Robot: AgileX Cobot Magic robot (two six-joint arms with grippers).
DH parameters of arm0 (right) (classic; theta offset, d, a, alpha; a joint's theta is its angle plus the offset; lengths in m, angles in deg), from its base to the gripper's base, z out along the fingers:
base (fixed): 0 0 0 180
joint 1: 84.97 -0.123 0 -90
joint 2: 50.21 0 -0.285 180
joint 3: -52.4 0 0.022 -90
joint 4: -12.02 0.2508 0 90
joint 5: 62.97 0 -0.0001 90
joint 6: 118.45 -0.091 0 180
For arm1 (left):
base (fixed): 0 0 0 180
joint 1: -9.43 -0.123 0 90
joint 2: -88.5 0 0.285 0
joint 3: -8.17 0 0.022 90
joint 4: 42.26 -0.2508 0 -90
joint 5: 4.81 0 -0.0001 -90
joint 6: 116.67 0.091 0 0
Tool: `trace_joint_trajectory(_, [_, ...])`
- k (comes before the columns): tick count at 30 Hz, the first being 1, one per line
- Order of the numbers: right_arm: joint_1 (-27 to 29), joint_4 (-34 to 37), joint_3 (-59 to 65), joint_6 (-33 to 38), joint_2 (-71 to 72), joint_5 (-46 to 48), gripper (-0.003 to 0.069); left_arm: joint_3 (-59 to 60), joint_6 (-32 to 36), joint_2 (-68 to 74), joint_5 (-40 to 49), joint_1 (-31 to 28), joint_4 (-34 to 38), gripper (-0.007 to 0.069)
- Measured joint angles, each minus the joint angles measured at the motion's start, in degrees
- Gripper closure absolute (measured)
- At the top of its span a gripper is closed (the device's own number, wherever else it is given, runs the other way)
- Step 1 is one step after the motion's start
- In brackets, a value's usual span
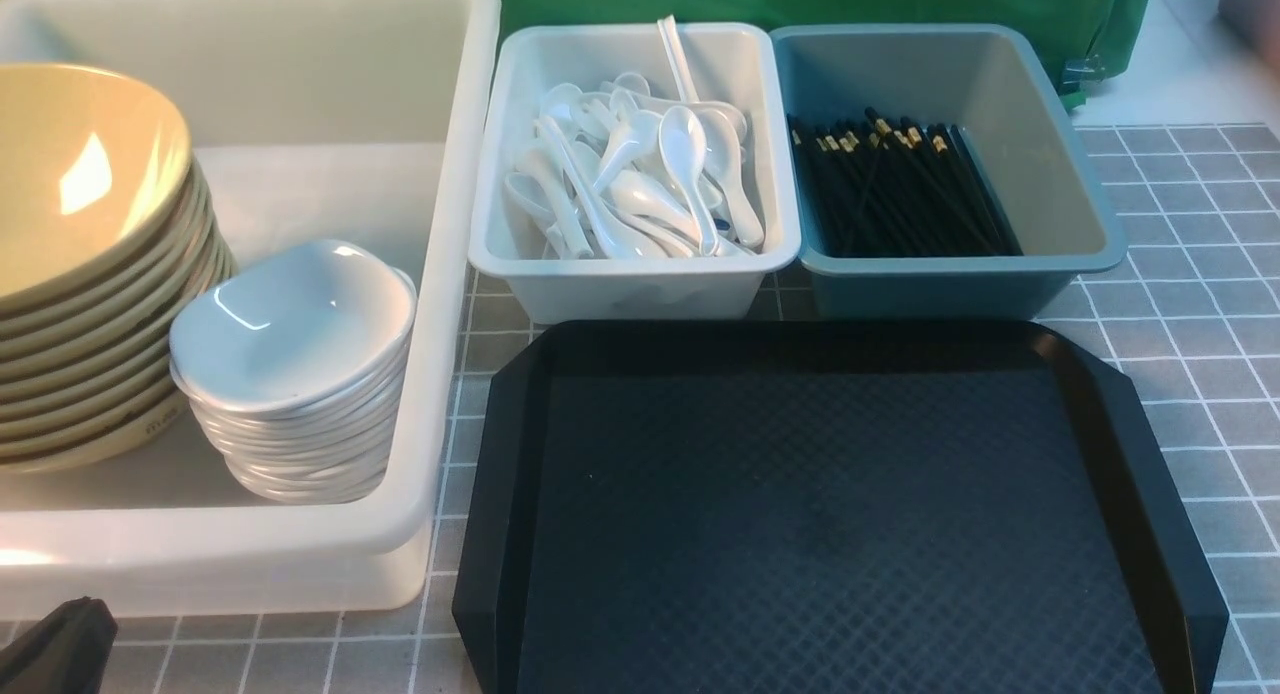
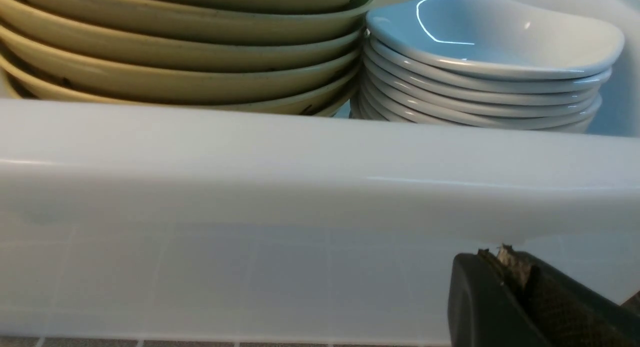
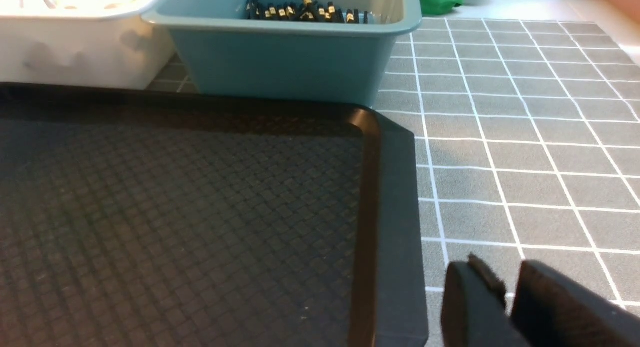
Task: On grey table put chopsticks spoon bowls plates into blue grey white boxes.
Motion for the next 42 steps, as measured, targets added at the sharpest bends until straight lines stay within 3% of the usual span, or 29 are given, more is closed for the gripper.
trace_joint_trajectory(42, [0.0, 0.0, 0.0, 0.0, 0.0, 0.0, 0.0451, 0.0, 0.14, 0.0, 0.0, 0.0, 0.0, 0.0633])
